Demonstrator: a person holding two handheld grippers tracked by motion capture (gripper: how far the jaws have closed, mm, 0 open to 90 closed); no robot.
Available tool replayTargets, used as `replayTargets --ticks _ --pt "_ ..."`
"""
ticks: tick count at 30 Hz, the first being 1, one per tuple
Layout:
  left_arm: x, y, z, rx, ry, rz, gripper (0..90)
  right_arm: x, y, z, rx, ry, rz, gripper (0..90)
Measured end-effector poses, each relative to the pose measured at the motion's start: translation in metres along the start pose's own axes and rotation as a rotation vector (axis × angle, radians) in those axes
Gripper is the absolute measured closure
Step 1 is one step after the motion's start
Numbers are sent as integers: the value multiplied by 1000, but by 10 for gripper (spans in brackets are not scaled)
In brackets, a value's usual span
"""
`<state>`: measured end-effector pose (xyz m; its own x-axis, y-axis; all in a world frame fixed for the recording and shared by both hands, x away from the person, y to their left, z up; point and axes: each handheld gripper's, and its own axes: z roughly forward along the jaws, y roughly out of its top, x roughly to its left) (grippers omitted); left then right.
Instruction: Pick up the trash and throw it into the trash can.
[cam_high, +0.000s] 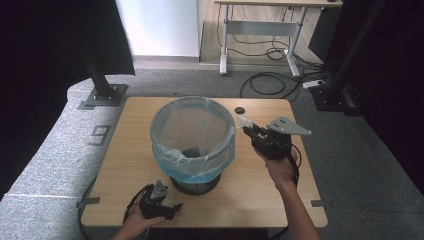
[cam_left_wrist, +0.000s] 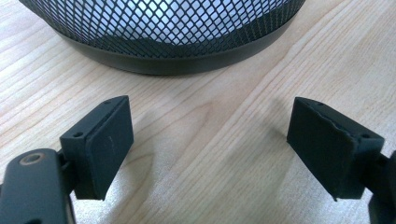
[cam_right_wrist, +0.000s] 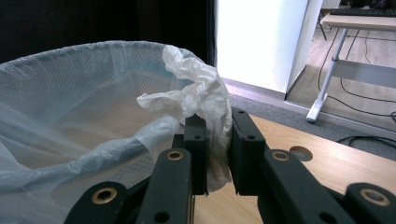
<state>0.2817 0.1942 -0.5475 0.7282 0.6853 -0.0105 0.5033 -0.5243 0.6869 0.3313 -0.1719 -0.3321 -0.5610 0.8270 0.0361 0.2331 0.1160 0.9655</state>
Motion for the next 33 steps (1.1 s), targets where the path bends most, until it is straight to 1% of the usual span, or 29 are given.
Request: replayTargets --ticks 11,17,25,33 --pt "0 0 0 0 0 0 144 7 9 10 1 16 -16 783" --pt "0 0 0 0 0 0 144 10 13 15 -5 34 -14 783" --pt "0 0 0 1 0 1 144 20 18 25 3 54 -38 783" --pt "0 0 0 1 1 0 144 26 23 32 6 65 -50 781"
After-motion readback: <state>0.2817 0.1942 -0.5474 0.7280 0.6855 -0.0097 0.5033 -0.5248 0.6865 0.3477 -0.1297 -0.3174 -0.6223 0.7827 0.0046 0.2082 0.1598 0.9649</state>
